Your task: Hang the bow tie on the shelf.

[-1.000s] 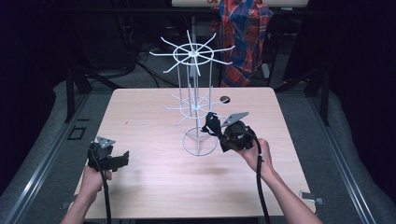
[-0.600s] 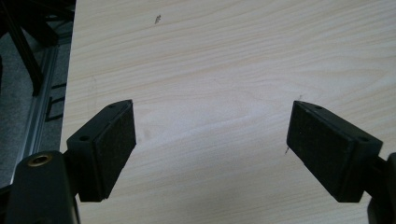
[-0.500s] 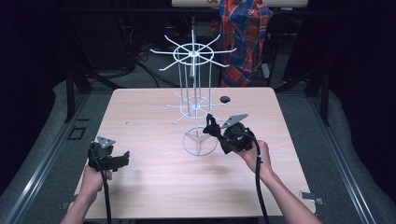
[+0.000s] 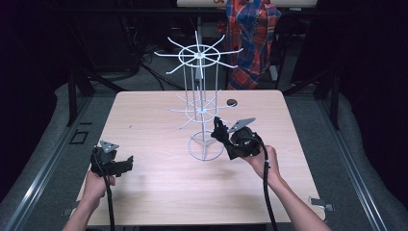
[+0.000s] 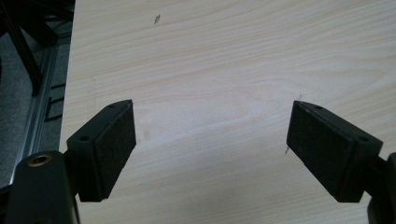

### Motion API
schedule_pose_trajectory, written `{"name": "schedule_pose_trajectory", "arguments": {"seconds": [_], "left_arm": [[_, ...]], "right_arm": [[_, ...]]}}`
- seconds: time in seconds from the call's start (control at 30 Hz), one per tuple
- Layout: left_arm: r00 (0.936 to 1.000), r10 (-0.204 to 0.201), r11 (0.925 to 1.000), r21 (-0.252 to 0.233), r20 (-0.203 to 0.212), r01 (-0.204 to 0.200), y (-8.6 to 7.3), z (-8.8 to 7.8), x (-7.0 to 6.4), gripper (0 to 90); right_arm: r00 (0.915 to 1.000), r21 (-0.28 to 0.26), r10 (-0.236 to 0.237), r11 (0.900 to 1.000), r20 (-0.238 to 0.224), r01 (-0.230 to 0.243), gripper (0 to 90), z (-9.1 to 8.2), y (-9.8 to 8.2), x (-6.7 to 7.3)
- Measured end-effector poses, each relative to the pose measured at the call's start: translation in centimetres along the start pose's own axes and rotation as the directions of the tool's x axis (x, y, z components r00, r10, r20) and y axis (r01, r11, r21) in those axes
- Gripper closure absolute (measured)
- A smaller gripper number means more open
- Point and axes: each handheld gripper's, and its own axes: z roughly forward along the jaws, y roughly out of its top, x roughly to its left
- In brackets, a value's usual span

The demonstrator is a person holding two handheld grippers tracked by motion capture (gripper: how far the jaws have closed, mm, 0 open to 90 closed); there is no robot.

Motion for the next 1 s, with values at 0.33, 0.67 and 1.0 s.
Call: {"name": "schedule_pose_trajectory", "arguments": {"seconds": [0.33, 0.67, 1.0], "left_arm": [[1.0, -0.003, 1.0, -0.005, 0.001, 0.003, 0.0, 0.0, 0.0, 16.0], [1.0, 0.0, 1.0, -0.009, -0.002, 0.0, 0.0, 0.0, 0.0, 16.0], [1.0, -0.004, 0.9999, -0.012, -0.001, 0.004, 0.0, -0.1, 0.0, 16.0]], "right_arm": [[0.9998, 0.0, 0.012, 1.0, -0.018, -0.012, 51.9, -0.4, -0.2, -0.3], [0.9988, 0.018, 0.033, 0.999, -0.035, -0.033, 32.6, -1.8, -0.8, -0.7], [0.9963, 0.079, 0.052, 0.996, -0.068, -0.047, 22.0, -2.8, -2.2, -1.6]]}}
